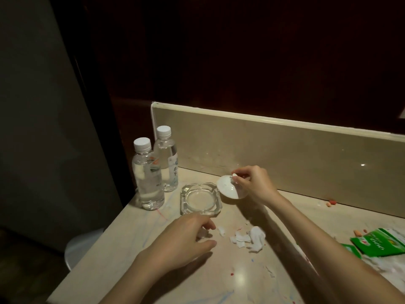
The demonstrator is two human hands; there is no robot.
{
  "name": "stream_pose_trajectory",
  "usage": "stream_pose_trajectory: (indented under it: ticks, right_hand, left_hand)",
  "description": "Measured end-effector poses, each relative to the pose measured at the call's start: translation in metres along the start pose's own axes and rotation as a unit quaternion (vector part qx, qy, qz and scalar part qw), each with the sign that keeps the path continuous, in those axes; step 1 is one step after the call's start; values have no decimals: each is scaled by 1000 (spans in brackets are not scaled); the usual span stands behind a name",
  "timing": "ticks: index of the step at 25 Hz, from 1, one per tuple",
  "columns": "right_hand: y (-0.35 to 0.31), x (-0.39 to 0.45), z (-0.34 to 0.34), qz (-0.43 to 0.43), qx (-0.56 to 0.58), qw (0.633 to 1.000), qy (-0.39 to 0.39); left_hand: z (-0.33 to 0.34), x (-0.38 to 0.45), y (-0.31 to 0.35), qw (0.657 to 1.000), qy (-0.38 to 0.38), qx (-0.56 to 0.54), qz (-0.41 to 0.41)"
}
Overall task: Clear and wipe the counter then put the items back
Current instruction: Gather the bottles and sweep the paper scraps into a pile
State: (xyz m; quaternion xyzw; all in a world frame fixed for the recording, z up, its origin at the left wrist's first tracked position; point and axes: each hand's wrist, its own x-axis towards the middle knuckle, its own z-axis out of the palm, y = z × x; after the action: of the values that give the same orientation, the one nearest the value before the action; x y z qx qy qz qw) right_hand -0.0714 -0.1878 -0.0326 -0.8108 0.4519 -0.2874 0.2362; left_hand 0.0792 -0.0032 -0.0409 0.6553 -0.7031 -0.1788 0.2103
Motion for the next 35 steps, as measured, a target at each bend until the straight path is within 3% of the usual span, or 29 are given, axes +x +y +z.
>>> stream_pose_trajectory:
  ticks: [15,18,21,24,26,30,35]
  right_hand:
    - [4,8,23,-33,-64,997,-15]
    - [7,3,13,-5,-21,1000,-12]
    - [34,-8,-14,39,-60,997,24]
    - [57,-26,-25,55,-113,990,-70]
    - [58,-39,-22,15,-149,983,-107]
    - [37,-74,-22,-46,-187,974,-121]
    - [16,-123,-35,-72,-141,976,-149]
  left_hand:
    - [8,-2,-9,1000,14,4,24]
    - [13,2,-6,999,-6,9,33]
    - [17,5,-2,999,-12,12,45]
    - [20,13,7,998,-25,19,62]
    - [21,21,12,997,-32,24,69]
    - [21,40,20,996,-25,25,80]
    - [26,59,32,996,-40,1,83]
